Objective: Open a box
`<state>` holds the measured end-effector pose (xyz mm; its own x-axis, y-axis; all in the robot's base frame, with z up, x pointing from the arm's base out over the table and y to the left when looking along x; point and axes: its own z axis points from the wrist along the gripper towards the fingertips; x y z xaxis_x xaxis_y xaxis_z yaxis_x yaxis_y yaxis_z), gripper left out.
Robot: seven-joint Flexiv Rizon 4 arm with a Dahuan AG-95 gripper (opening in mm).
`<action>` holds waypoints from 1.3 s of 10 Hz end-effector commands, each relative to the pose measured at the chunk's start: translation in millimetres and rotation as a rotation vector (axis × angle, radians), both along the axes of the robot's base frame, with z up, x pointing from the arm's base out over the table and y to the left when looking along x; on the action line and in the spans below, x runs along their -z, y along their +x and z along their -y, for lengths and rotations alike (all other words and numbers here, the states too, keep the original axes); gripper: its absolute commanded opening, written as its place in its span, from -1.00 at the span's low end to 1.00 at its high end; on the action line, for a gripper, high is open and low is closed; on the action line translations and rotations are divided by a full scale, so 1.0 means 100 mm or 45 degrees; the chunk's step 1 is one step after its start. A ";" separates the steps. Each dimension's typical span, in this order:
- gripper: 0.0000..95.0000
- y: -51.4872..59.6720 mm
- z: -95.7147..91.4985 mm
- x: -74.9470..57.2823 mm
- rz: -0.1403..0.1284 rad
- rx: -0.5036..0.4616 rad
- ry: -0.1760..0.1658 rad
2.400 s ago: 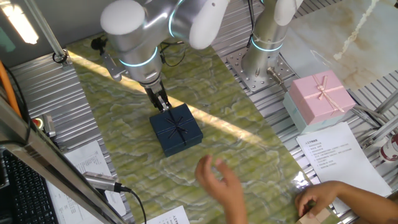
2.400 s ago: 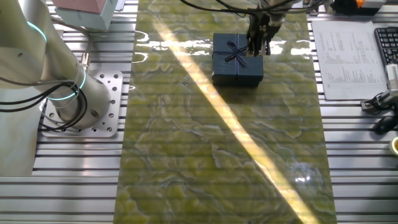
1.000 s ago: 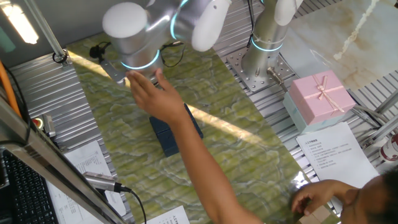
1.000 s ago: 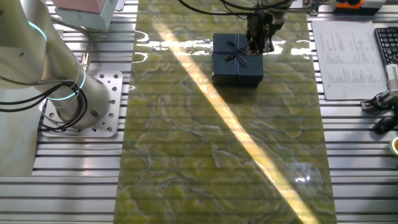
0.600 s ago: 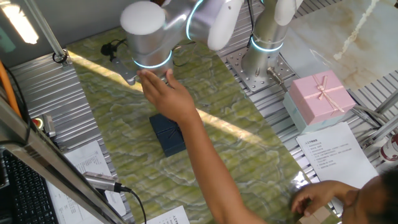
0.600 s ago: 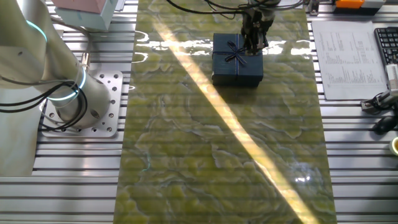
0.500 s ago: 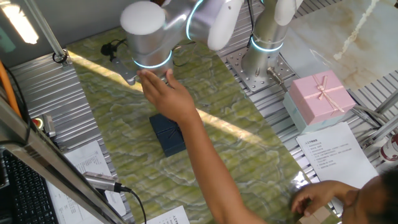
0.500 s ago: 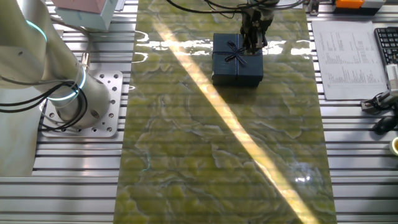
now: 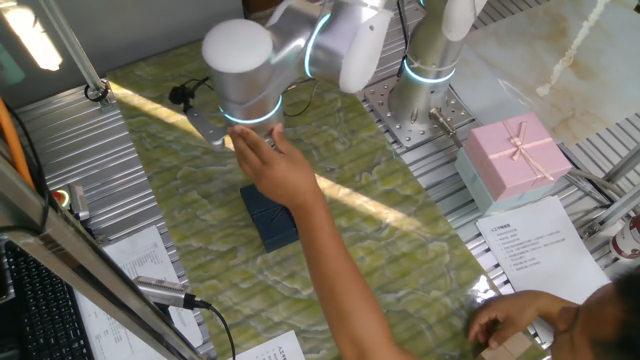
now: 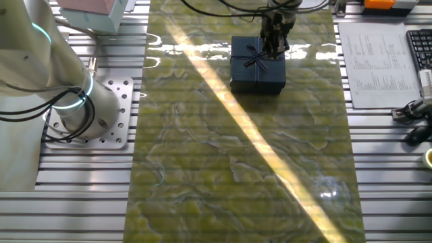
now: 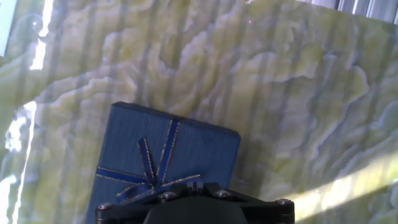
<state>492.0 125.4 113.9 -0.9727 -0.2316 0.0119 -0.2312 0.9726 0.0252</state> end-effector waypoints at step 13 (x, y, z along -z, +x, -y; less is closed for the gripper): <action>-0.20 -0.12 -0.31 0.28 0.023 -0.107 -0.002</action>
<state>488.7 122.7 86.5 -0.9491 -0.3150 -0.0046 -0.3150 0.9489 0.0192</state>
